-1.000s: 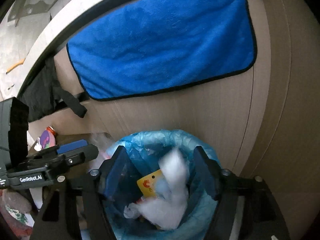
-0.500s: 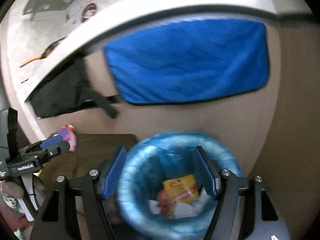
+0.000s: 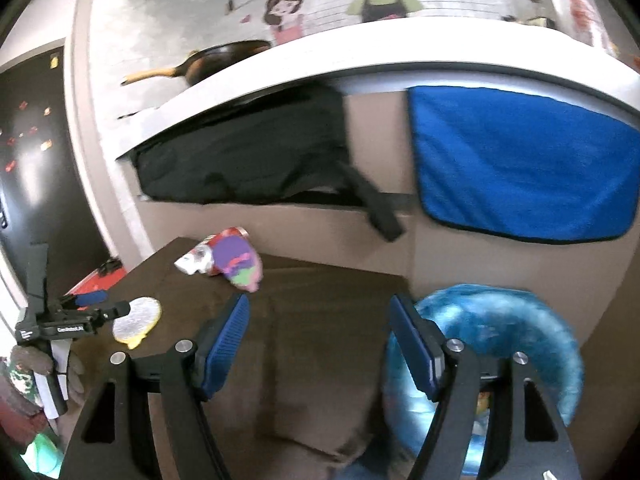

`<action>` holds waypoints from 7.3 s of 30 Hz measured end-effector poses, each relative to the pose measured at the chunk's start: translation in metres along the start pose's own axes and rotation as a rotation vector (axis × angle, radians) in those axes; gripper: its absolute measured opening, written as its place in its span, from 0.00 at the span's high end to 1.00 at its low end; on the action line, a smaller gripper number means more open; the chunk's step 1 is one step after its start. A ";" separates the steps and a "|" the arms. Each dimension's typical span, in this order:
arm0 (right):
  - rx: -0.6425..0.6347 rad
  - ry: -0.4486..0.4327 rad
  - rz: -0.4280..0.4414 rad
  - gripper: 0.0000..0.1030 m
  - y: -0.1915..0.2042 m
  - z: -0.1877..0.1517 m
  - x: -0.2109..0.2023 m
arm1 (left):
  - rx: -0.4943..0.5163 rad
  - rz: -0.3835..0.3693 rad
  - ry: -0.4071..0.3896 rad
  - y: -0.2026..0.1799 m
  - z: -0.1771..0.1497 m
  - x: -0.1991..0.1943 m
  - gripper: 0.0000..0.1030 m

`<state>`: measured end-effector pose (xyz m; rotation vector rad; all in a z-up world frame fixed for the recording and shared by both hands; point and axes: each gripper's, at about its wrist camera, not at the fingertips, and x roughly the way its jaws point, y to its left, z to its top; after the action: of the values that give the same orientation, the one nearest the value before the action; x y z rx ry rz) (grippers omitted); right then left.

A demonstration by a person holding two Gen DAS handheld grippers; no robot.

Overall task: Collect trash
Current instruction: 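Move both grippers back over the remaining trash on the table, then grasp the silver round pad by its yellow rim with the left gripper, then grasp the purple foam eggplant with the right gripper while the left gripper holds the pad, then carry the silver pad and purple foam over the bin with both grippers, then open both grippers to drop the pad and foam into the bin, then move both grippers back toward the red can and tissue pack, then grasp the red can with the right gripper while the left gripper grasps the pink tissue pack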

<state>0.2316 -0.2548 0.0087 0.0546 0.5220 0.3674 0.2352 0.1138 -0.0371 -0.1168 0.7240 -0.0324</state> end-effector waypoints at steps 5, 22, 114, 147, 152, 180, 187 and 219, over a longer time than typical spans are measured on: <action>-0.049 0.045 0.031 0.33 0.031 -0.005 0.019 | -0.130 0.039 0.041 0.047 -0.014 0.005 0.04; -0.047 0.148 0.076 0.33 0.057 -0.019 0.064 | -0.295 0.093 0.177 0.079 -0.016 0.049 0.65; -0.089 0.068 0.036 0.43 0.043 0.041 0.024 | 0.104 -0.268 -0.169 -0.132 0.056 -0.049 0.86; 0.274 0.036 -0.199 0.43 -0.187 -0.019 -0.027 | 0.315 -0.530 0.003 -0.355 0.033 0.043 0.86; 0.296 0.064 -0.196 0.43 -0.199 -0.029 -0.010 | 0.315 -0.537 0.047 -0.363 0.030 0.066 0.86; 0.158 0.070 -0.212 0.31 -0.132 -0.004 -0.002 | 0.128 -0.461 0.054 -0.220 0.060 0.068 0.42; 0.051 0.058 -0.109 0.31 -0.051 0.028 0.016 | 0.059 -0.280 -0.037 -0.104 0.069 0.036 0.42; 0.180 0.359 0.052 0.30 0.132 0.062 0.372 | -0.161 -0.122 -0.002 0.153 0.098 0.100 0.42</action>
<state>0.5175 0.0038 -0.0961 0.1789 0.9096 0.3817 0.3731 0.2679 -0.0482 -0.3147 0.7163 -0.0907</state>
